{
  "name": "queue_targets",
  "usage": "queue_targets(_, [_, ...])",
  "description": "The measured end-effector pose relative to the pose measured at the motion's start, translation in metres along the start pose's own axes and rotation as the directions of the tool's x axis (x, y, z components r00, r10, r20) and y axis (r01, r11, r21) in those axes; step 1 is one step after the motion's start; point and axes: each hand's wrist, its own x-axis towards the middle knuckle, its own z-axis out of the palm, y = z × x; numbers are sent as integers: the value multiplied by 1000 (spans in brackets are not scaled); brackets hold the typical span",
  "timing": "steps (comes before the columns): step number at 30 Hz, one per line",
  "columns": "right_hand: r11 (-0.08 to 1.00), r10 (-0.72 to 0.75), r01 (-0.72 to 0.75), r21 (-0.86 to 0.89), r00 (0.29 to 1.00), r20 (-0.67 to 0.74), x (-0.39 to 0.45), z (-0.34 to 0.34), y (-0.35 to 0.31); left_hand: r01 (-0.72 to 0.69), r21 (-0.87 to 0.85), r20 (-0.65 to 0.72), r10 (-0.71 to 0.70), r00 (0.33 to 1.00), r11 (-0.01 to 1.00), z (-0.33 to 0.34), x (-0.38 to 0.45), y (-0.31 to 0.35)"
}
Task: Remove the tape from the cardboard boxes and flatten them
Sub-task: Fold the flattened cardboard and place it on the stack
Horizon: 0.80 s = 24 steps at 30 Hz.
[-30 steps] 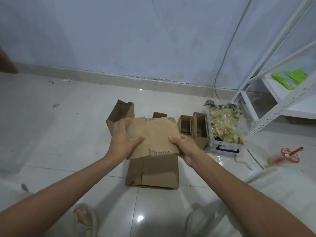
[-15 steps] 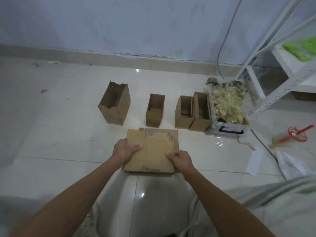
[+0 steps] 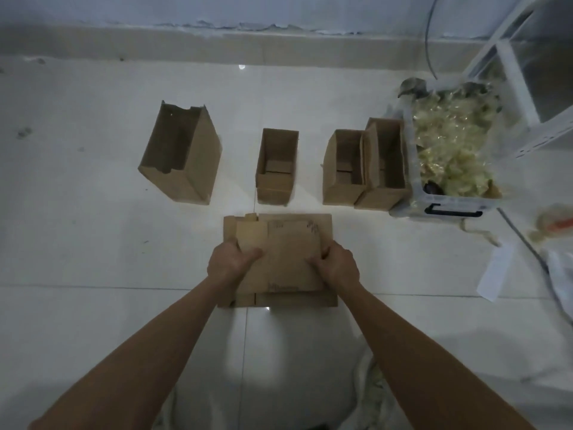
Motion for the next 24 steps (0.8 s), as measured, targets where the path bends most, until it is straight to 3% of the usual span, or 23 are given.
queue_targets(3, [997,68,-66,-28,996,63,20,12,8,2,247,-71,17,997,969,8,17,-2])
queue_targets(5, [989,149,-149,-6,984,98,29,21,16,-1,311,-112,37,993,950,18,22,-6])
queue_targets(12, [978,202,-197,-64,977,72,34,27,22,75,291,-187,-20,982,954,35,26,-13])
queue_targets(18, [975,222,-219,-41,971,85,35,22,9,134,388,-33,-131,991,912,19,49,4])
queue_targets(24, [952,299,-302,43,952,72,27,26,8,145,324,-32,-143,989,935,26,48,-2])
